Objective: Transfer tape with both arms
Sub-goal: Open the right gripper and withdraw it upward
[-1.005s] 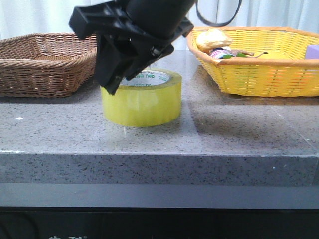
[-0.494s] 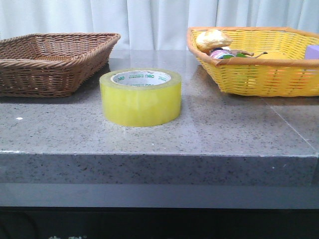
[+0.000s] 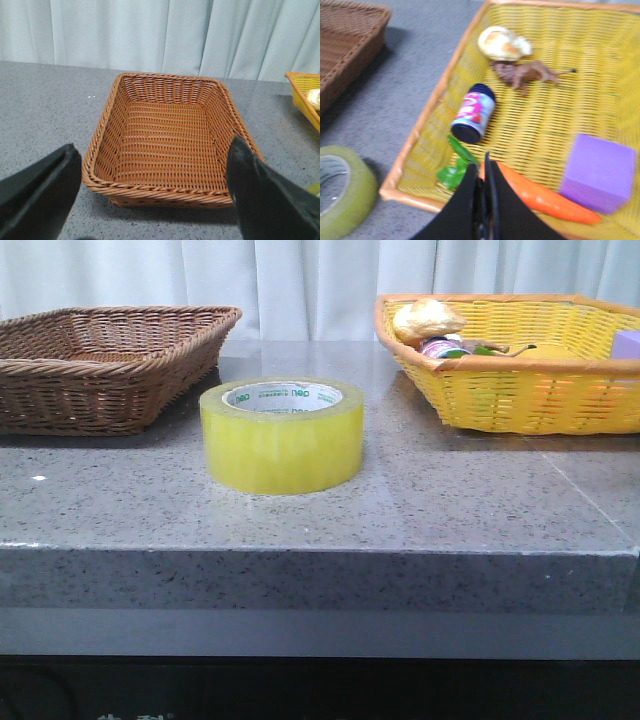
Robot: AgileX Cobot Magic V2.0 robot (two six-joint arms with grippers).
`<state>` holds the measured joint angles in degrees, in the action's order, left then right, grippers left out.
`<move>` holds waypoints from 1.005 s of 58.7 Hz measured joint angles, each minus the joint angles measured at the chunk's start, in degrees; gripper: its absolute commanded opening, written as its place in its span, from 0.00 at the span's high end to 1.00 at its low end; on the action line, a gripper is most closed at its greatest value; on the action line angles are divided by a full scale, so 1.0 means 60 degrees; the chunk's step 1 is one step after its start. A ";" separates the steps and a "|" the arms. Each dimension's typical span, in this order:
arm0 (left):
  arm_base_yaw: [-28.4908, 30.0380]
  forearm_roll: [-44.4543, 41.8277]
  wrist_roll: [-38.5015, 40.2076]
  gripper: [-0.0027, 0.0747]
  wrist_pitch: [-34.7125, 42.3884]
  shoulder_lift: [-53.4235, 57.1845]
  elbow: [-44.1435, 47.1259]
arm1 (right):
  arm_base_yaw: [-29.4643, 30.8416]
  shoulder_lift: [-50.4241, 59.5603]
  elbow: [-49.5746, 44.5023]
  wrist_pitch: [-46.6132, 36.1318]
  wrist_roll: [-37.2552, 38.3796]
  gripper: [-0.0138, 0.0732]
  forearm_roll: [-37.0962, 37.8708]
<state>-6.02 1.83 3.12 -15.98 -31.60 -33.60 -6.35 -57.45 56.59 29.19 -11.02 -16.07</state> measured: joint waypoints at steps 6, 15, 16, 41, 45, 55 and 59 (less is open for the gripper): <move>0.0000 0.0000 0.0000 0.21 0.0000 0.0000 0.0000 | 0.0153 0.1237 -0.1359 -0.0760 0.0000 0.98 0.0000; 0.0000 0.0000 0.0000 0.21 0.0000 0.0000 0.0000 | 0.0175 0.3135 -0.3399 -0.1419 0.0000 0.98 0.0000; 0.0000 0.0000 0.0000 0.21 0.0000 0.0000 0.0000 | 0.0175 0.3302 -0.3563 -0.1457 0.0000 0.98 0.0000; -0.0028 0.0265 0.0000 0.21 -0.0367 -0.0063 -0.0173 | 0.0175 0.6803 -0.5842 -0.1699 0.0000 0.98 0.0000; -0.0190 0.0298 0.0000 0.21 -0.1098 -0.0286 -0.0532 | 0.0175 0.6803 -0.5881 -0.1771 0.0000 0.98 0.0000; -0.1166 0.0532 0.0000 0.21 -0.3531 -0.1825 -0.1950 | 0.0175 0.6803 -0.5885 -0.1895 0.0000 0.98 0.0000; -0.1739 0.0730 0.0000 0.21 -0.4237 -0.2710 -0.2508 | 0.0175 0.6803 -0.5885 -0.1892 0.0000 0.98 0.0000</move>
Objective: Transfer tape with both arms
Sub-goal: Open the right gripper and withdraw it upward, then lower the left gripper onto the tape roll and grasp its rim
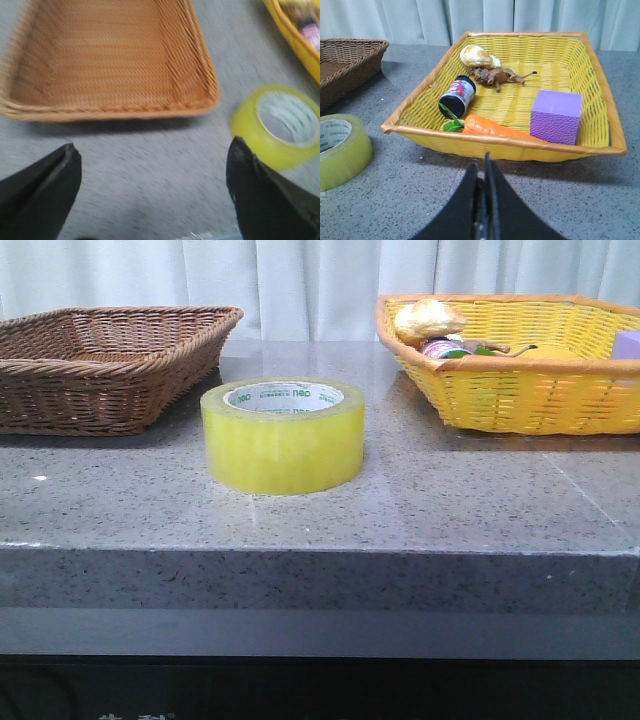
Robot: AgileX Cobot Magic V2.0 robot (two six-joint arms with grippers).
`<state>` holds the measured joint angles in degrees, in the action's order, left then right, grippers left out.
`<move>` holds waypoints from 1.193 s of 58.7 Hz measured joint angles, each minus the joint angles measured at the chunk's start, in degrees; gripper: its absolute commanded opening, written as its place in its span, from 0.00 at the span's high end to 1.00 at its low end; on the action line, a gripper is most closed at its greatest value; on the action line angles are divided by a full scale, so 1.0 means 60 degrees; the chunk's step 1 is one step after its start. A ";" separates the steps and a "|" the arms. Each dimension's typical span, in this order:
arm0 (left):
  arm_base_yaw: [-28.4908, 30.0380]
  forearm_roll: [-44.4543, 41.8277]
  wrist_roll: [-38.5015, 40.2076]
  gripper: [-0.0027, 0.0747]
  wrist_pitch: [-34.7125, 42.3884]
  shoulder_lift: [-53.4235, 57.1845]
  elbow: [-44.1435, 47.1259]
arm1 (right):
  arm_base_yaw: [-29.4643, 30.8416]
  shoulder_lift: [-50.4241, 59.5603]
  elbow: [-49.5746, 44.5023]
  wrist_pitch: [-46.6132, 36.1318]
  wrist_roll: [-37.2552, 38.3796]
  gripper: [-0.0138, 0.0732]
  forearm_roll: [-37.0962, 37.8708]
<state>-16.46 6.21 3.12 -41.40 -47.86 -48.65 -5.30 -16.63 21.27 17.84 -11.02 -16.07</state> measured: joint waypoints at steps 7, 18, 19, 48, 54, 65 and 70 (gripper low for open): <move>-0.0892 0.0313 0.0000 0.21 -0.0345 -0.1425 -0.0645 | 0.0000 0.0000 0.0000 0.0000 0.0000 0.98 0.0000; -0.1884 0.0995 0.0000 0.21 -0.0406 -0.3420 -0.1485 | 0.0000 0.0000 0.0000 0.0000 0.0000 0.98 0.0000; -0.1927 0.1049 0.0000 0.21 -0.0406 -0.3553 -0.1546 | 0.0000 0.0000 0.0000 0.0000 0.0000 0.98 0.0000; -0.2363 0.1927 0.0004 0.21 -0.0114 -0.6976 -0.3331 | 0.0000 0.0000 0.0000 -0.0005 0.0000 0.98 0.0000; -0.2405 0.1980 0.0004 0.21 -0.0001 -0.7424 -0.3696 | 0.0000 0.0000 0.0000 -0.0005 0.0000 0.98 0.0000; -0.2427 0.2060 0.0004 0.26 0.0045 -0.7862 -0.4058 | 0.0000 0.0000 0.0000 -0.0005 0.0000 0.98 0.0000; -0.2427 0.2060 0.0004 0.36 0.0059 -0.7922 -0.4074 | 0.0000 0.0000 0.0000 -0.0005 0.0000 0.98 0.0000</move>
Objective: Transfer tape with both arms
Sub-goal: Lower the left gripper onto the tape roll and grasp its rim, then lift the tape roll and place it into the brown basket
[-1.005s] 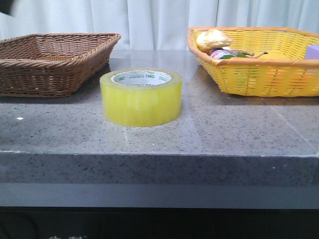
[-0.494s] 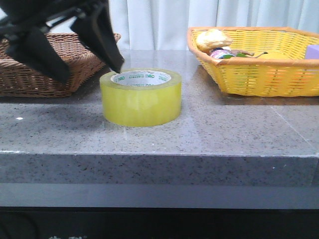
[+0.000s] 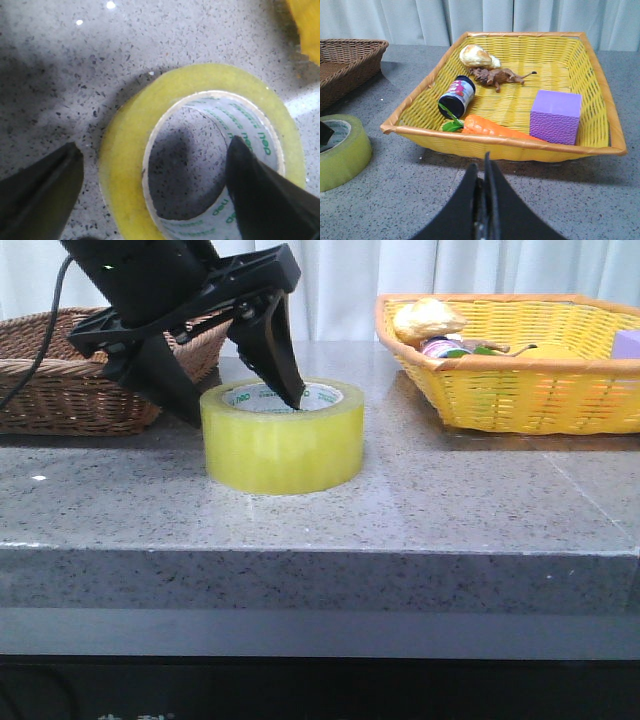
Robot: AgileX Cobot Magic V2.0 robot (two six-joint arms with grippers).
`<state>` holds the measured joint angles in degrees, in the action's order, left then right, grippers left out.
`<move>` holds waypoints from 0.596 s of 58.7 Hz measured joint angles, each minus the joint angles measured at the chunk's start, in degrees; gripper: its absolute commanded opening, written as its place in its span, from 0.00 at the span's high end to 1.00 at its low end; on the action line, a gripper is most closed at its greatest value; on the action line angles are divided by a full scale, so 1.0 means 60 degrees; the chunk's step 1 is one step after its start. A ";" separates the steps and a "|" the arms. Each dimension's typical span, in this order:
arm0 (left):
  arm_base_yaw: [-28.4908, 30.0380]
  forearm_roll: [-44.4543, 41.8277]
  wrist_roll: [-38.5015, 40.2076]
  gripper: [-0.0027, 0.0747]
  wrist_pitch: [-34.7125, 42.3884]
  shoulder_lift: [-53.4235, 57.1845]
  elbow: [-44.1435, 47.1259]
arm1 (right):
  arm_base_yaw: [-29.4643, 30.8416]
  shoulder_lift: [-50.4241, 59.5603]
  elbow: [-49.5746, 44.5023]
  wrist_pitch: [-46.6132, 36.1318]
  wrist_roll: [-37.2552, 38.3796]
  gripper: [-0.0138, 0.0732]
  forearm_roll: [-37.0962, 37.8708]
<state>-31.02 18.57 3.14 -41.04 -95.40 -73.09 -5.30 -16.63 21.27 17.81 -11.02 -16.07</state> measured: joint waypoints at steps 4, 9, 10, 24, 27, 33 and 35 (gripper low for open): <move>0.0000 0.0000 0.0000 0.47 0.0000 -0.0015 0.0000 | 0.0000 0.0000 0.0000 0.0000 0.0000 0.98 0.0000; 0.0000 0.0000 0.0000 0.62 0.0000 -0.0015 0.0000 | 0.0000 0.0000 0.0000 -0.0033 0.0000 0.98 0.0000; 0.0000 -0.0024 0.0000 0.65 0.0000 -0.0015 0.0000 | 0.0000 0.0000 0.0000 -0.0036 0.0000 0.98 0.0000; 0.0000 -0.0102 0.0000 0.83 0.0007 -0.0015 -0.0006 | 0.0000 0.0000 0.0000 -0.0057 0.0000 0.98 0.0000; 0.0000 -0.0102 0.0000 0.83 0.0007 -0.0015 -0.0022 | 0.0000 0.0000 0.0000 -0.0057 0.0000 0.98 0.0000; 0.0000 -0.0102 0.0000 0.83 0.0007 -0.0015 -0.0022 | 0.0000 0.0000 0.0000 -0.0057 0.0000 0.98 0.0000; 0.0000 -0.0117 0.0000 0.83 0.0007 -0.0015 -0.0022 | 0.0000 0.0000 0.0000 -0.0057 0.0000 0.98 0.0000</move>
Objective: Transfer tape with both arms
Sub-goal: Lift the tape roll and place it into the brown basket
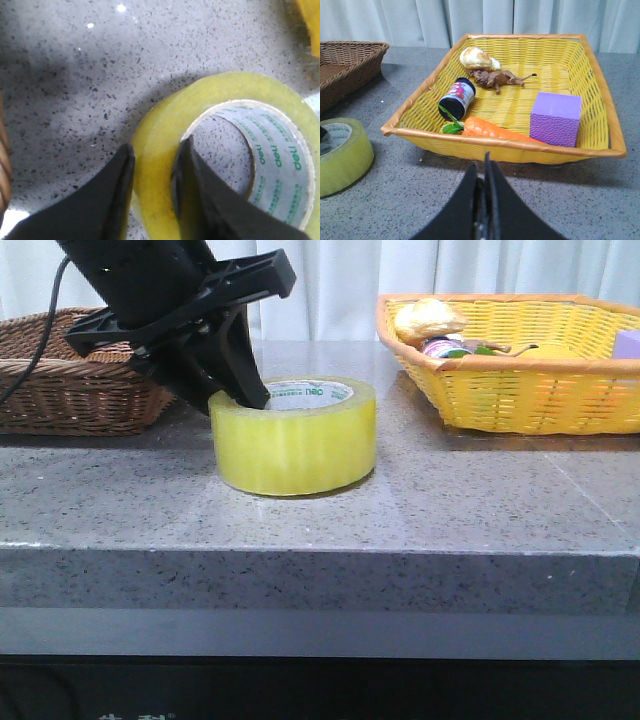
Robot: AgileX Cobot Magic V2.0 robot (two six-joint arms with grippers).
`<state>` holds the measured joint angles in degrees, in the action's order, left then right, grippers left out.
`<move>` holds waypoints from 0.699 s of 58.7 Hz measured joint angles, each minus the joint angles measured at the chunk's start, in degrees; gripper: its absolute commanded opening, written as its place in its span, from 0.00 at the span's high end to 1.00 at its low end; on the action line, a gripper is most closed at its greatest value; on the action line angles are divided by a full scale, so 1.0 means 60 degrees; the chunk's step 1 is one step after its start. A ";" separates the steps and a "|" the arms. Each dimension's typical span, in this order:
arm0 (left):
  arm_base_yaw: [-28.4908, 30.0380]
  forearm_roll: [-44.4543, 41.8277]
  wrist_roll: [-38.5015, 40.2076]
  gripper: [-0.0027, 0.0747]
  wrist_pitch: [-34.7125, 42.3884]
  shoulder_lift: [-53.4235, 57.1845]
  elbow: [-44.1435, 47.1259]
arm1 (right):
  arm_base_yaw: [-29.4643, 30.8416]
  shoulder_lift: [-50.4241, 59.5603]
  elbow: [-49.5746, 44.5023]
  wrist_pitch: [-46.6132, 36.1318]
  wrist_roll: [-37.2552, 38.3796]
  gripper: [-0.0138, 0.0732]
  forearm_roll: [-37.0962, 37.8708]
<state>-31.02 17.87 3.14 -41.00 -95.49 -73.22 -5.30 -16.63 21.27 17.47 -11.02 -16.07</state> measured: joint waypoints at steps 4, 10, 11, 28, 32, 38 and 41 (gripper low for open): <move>0.0000 -0.0007 0.0000 0.83 0.0000 0.0000 -0.0018 | 0.0000 0.0000 0.0000 0.0000 0.0000 0.98 0.0000; 0.0000 -0.0022 0.0000 0.83 -0.0129 0.0018 -0.0142 | 0.0000 0.0000 0.0000 0.0000 0.0000 0.98 0.0000; 0.0000 -0.0041 0.0000 0.83 -0.0130 0.0019 -0.0170 | 0.0000 0.0000 0.0000 0.0000 0.0000 0.98 0.0000; 0.0088 -0.0366 0.0000 0.83 -0.0408 0.0728 -0.1520 | 0.0000 0.0000 0.0000 -0.0004 0.0000 0.98 0.0000; 0.0262 -0.0500 0.0000 0.83 -0.0523 0.0827 -0.1863 | 0.0000 0.0000 0.0000 -0.0004 0.0000 0.98 0.0000; 0.0690 -0.1072 0.0000 0.83 -0.0815 0.0867 -0.2323 | 0.0000 0.0000 0.0000 -0.0004 0.0000 0.98 0.0000; 0.0936 -0.1313 0.0000 0.83 -0.0907 0.0867 -0.2441 | 0.0000 0.0000 0.0000 -0.0004 0.0000 0.98 0.0000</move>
<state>-25.40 9.99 3.14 -46.44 -90.29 -87.87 -5.30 -16.63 21.27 17.44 -11.02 -16.07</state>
